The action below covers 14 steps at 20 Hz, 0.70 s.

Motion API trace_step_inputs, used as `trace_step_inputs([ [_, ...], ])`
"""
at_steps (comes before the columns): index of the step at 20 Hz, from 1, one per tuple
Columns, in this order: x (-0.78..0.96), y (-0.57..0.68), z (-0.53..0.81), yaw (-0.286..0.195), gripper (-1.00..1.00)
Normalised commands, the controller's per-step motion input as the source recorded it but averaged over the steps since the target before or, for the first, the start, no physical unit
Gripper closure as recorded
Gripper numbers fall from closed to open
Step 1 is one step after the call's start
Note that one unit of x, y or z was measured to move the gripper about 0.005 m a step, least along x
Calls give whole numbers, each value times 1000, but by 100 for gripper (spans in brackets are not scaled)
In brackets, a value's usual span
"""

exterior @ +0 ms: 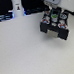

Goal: Open the kcup holder, insert the kcup into the holder, and close the kcup holder

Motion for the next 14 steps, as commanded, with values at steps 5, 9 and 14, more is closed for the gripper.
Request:
trace_step_inputs([
  [5, 98, 162, 64, 49, -100],
  [9, 148, 126, 281, 81, -100],
  [14, 260, -27, 407, 88, -100],
])
